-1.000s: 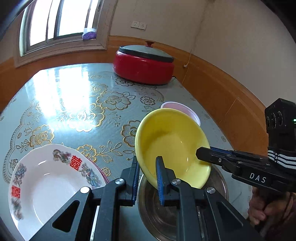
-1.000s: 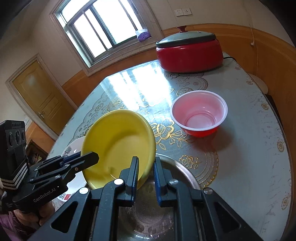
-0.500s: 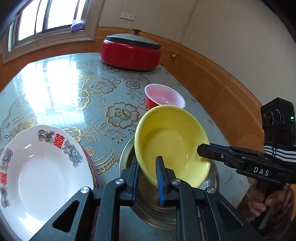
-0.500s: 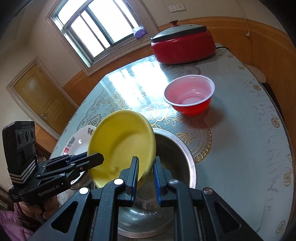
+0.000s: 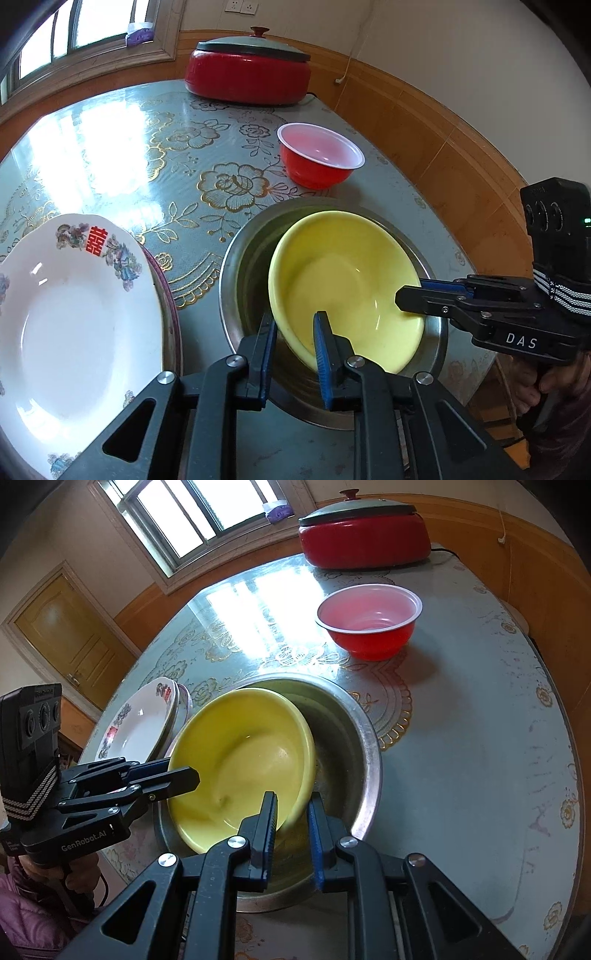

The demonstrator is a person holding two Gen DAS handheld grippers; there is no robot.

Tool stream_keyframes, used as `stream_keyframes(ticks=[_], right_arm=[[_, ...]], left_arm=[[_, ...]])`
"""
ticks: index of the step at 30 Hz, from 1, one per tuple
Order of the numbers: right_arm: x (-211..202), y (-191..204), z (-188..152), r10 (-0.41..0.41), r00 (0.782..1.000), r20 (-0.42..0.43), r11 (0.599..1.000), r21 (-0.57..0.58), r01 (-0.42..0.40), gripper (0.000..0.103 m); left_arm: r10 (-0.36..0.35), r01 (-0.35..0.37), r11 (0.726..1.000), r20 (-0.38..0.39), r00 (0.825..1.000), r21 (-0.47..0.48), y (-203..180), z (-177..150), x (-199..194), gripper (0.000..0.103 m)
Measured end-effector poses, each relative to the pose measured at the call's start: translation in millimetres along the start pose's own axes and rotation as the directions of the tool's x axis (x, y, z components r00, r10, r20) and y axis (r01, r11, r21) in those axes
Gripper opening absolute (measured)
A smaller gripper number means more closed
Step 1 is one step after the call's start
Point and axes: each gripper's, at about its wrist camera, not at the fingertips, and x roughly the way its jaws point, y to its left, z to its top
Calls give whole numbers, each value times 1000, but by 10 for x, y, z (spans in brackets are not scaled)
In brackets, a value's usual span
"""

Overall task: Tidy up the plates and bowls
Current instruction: 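Lower the yellow bowl into the steel basin and open the left gripper, then move the left gripper to the red bowl with pink interior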

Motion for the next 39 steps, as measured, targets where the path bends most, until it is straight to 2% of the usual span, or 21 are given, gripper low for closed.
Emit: stream_keyframes(ticks=[6,9,12,22,30,39], right_arm=[[-1,25,1,-30,1000,2,999,-14,30,16],[-25,72,2,-79,997,5,996,-40,79,16],[-53,106,11,-118,993,25,991,-61,119,26],[19,198,-27,-145,989,37,980,-134,149,25],[27,160,-19,-117,993,34,987,-104,120,25],[-157,69,5,-38,992,118,999,-20,41,28]], left_arm=[[15,-15,1000,10,1000,12,11,-20,-15,20],[17,-17,999,7,1000,34,-26,-41,-8,20],[13,-13,1000,13,1000,28,-23,-44,-13,21],[27,-28,999,36,999,32,-42,-68,-47,21],[45,-46,998,40,998,32,-56,-67,-44,22],[64,-67,997,70,996,46,-90,-23,-70,38]])
